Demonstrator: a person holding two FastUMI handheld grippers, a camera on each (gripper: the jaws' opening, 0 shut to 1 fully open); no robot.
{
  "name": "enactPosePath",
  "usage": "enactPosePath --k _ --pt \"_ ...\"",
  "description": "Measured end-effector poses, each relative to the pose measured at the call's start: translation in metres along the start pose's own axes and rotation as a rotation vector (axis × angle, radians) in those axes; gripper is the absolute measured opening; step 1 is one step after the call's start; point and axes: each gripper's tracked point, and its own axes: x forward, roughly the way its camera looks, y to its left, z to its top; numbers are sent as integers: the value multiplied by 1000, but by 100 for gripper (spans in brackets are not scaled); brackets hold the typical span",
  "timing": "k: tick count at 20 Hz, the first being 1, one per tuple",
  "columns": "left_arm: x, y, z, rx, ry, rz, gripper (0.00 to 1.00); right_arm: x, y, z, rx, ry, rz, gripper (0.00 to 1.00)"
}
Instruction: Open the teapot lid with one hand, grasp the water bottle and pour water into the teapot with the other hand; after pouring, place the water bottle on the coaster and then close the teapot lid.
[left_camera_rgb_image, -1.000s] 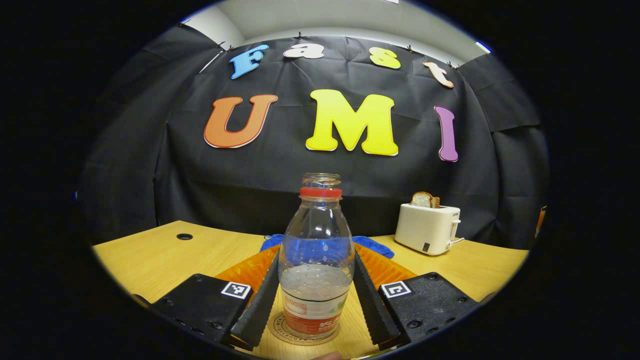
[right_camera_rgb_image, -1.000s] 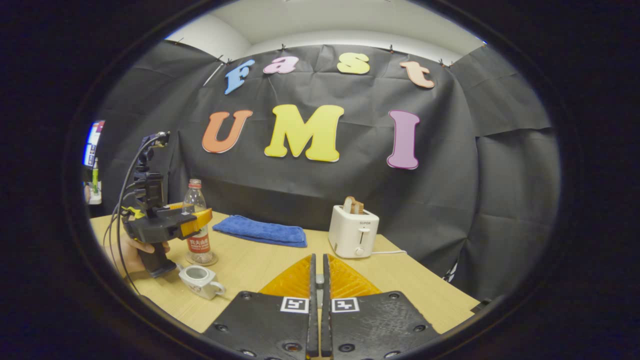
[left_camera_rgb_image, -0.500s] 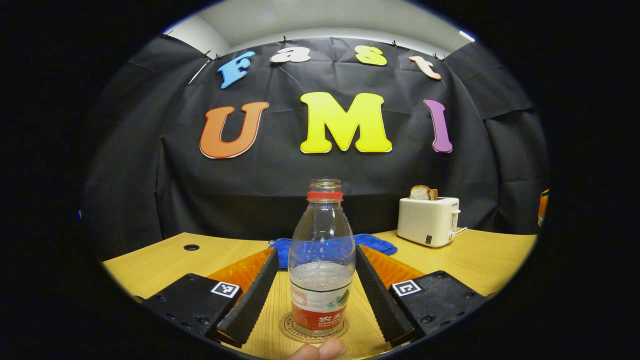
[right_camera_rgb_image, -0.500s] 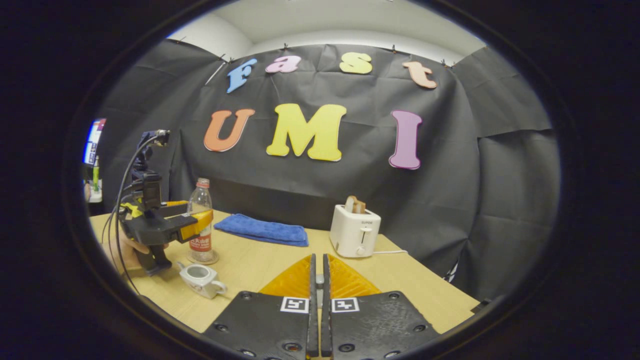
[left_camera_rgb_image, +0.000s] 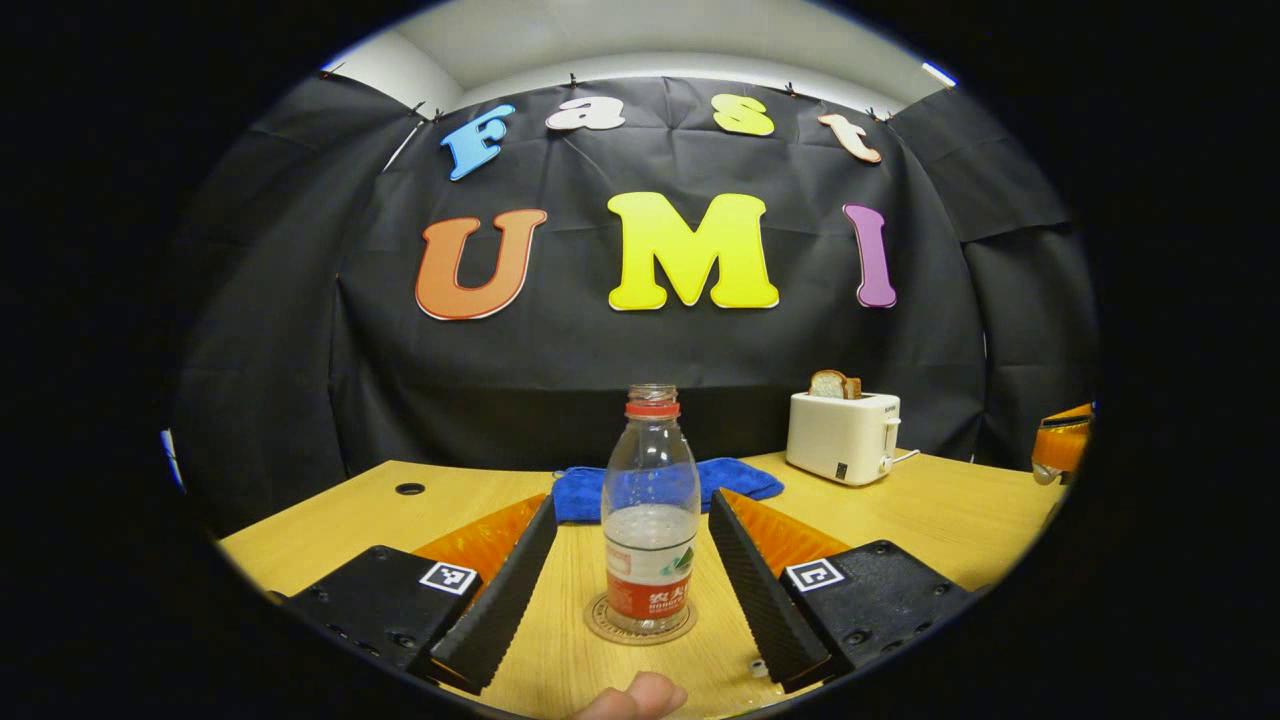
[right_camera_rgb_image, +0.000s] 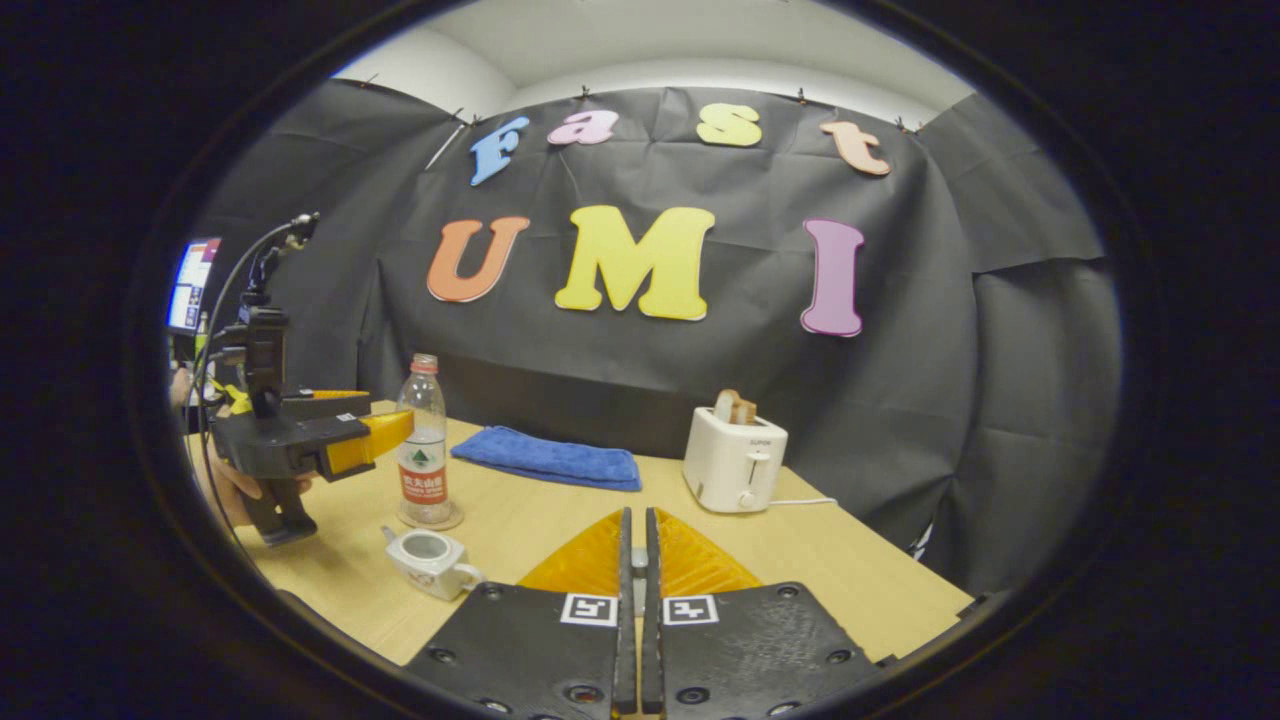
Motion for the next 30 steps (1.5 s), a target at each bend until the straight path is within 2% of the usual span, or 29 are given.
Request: enactPosePath --k 3,8,10,14,17,21,22,24,30 --pt "-32 13 4 25 11 32 96 3 17 -5 12 11 38 2" --pt "-76 28 11 -36 30 51 96 15 47 -15 36 42 100 1" --pt "-91 32 14 -28 30 63 96 20 59 -14 53 44 124 2" --pt "-106 45 11 6 76 96 96 28 96 -13 97 39 214 2" --pt "-113 43 13 1 94 81 96 37 123 -16 101 43 274 2" --pt "-120 68 17 -2 109 152 96 46 153 -23 116 39 328 2" --pt "-123 72 20 -19 110 164 96 49 158 -26 131 43 338 2" --pt "-125 68 21 -48 112 139 96 55 164 -32 141 57 344 2" --pt "-128 75 28 -51 106 129 96 67 168 -42 167 82 322 2"
